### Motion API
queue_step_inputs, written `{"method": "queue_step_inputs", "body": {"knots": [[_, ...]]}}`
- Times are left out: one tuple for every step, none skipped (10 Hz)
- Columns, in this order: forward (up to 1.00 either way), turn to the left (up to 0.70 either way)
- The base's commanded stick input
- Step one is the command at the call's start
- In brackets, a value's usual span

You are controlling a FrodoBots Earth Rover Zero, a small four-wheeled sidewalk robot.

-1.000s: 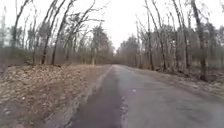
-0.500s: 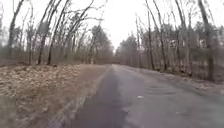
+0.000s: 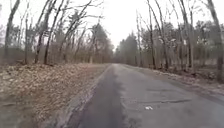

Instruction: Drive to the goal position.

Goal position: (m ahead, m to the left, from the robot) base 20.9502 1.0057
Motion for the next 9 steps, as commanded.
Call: {"method": "queue_step_inputs", "body": {"knots": [[1.0,0.0],[1.0,0.09],[1.0,0.2],[1.0,0.32],[1.0,0.36],[1.0,0.23],[1.0,0.11],[1.0,0.0],[1.0,0.0]]}}
